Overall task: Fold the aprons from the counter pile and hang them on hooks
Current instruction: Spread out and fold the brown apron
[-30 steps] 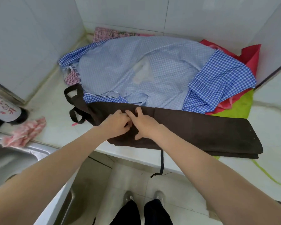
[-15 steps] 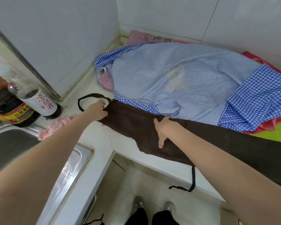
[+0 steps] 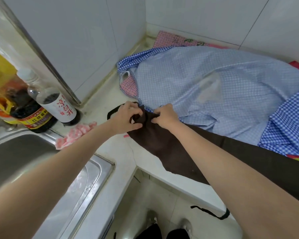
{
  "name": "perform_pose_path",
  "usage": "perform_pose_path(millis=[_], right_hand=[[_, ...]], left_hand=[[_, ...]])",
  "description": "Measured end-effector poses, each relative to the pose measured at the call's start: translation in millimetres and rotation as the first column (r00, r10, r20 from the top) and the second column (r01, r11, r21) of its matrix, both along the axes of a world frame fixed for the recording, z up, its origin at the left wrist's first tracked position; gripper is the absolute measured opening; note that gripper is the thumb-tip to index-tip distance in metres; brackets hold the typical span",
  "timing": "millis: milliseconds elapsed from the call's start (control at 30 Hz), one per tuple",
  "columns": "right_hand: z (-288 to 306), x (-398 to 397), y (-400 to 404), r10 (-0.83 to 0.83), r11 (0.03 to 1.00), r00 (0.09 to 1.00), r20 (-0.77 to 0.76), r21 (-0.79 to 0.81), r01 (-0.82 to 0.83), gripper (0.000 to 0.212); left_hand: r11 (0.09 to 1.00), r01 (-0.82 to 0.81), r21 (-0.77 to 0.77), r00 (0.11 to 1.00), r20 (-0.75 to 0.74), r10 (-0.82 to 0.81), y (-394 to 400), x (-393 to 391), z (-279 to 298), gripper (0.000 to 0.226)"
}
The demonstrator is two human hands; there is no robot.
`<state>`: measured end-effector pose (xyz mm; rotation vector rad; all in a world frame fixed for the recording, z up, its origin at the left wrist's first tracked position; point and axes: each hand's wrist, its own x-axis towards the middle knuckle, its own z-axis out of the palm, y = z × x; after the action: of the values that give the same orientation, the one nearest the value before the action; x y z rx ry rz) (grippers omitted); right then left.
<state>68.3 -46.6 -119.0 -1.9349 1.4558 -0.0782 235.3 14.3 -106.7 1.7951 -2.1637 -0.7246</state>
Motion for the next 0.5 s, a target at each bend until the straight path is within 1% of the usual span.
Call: perform_pose_path(millis=[33, 67, 133, 200, 233, 300, 333, 367, 400, 433, 500], right_hand=[[1, 0, -1, -0.008, 1.0, 0.998, 0.056, -0.008, 0.008, 0.03], [3, -1, -1, 0.001, 1.0, 0.994, 0.112, 0.004, -0.001, 0.027], [6, -5, -2, 0.048, 0.996, 0.978, 0.203, 0.068, -0.063, 0.016], [9, -11, -3, 0.059, 0.99, 0.972, 0.228, 0.109, -0.086, 0.004], [10, -14, -4, 0.048, 0.991, 0.974, 0.22, 0.108, -0.073, 0.004], [11, -19, -7, 0.024, 0.997, 0.98, 0.196, 0.065, -0.038, 0.014], [11, -21, -9, 0.019, 0.999, 0.985, 0.174, 0.037, -0.026, 0.019], [11, -21, -12, 0.02, 1.0, 0.99, 0.14, 0.005, -0.021, 0.023], [11, -21, -13, 0.029, 0.999, 0.994, 0.105, -0.03, -0.026, 0.025], [11, -21, -13, 0.042, 0.998, 0.996, 0.084, -0.056, -0.037, 0.026], [11, -17, -14, 0.059, 0.995, 0.994, 0.087, -0.09, -0.051, 0.024]], left_hand=[[0.998, -0.026, -0.057, 1.0, -0.015, 0.025, -4, 2, -1, 0.044], [0.995, -0.047, -0.093, 0.997, -0.064, 0.041, -9, 1, 1, 0.038], [0.996, -0.082, -0.015, 0.985, -0.156, 0.079, -18, -5, 10, 0.034], [0.992, -0.074, 0.098, 0.986, -0.139, 0.087, -26, -8, 15, 0.028], [0.99, -0.063, 0.127, 0.99, -0.12, 0.078, -30, -7, 14, 0.025], [0.978, -0.037, 0.204, 0.993, -0.103, 0.059, -33, -3, 16, 0.033], [0.968, -0.033, 0.248, 0.992, -0.112, 0.063, -33, -1, 18, 0.032], [0.956, -0.036, 0.29, 0.989, -0.13, 0.076, -34, 2, 15, 0.026], [0.934, -0.035, 0.356, 0.988, -0.126, 0.085, -35, 2, 17, 0.023], [0.895, -0.053, 0.442, 0.988, -0.109, 0.113, -34, 2, 16, 0.026], [0.792, -0.06, 0.608, 0.99, -0.065, 0.125, -32, 6, 14, 0.034]])
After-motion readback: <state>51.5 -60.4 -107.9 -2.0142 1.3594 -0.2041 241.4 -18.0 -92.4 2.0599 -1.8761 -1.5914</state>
